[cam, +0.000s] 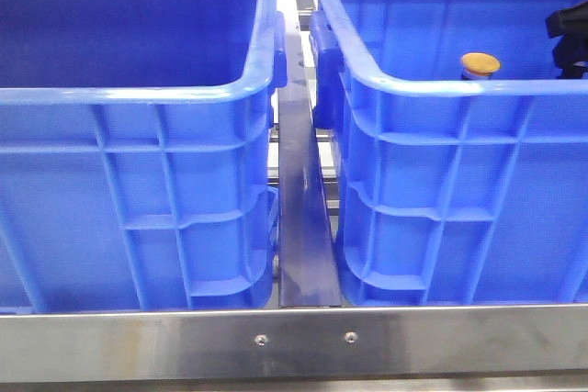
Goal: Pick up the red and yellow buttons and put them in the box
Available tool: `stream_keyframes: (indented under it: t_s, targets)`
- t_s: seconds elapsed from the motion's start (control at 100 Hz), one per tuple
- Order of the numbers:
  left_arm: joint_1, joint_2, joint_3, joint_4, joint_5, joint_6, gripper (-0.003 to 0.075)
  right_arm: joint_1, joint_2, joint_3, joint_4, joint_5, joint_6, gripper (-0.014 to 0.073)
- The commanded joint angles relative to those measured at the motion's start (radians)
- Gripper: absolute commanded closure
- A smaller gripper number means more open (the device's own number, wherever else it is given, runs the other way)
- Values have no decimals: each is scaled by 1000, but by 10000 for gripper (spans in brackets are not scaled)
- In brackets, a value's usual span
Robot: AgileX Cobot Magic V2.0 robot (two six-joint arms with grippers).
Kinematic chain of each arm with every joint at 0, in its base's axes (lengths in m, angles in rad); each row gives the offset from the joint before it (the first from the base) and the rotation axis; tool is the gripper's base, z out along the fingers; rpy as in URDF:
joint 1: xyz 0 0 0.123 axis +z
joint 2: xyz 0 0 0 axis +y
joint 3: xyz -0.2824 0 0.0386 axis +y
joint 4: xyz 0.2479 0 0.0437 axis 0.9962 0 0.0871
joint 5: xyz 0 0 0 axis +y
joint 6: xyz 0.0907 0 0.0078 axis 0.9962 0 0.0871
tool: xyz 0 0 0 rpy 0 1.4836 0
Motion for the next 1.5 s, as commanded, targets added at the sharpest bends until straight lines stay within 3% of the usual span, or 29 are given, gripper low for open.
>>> stream_keyframes:
  t_s: [0.0,0.14,0.59,0.69,0.82,0.91,0.96,1.22,1.49]
  targets:
    - [-9,-43,-36,-4,-63,1,153,-1,-41,-29,12,20,-12,97]
    - [-9,-43,-36,-4,-63,1,153,-2,-48,-29,13,9,-12,7]
    - [-9,-58,-32,-1,-74,-5,168,-2,-202,17,13,68,-11,18]
    - [-9,-84,-8,6,-99,-12,260,-2,-272,72,13,67,-5,140]
    - [2,-147,63,8,-169,-36,489,-2,-385,156,13,76,-5,488]
    - [25,-203,131,8,-231,-36,650,-2,-454,207,13,89,-5,671]
    - [42,-242,178,8,-259,-38,742,-2,-492,233,15,100,-5,656]
    - [210,-420,398,8,-364,-38,739,-2,-682,344,22,174,6,661]
    - [507,-657,597,8,-386,-38,739,-2,-879,487,125,3,12,661]
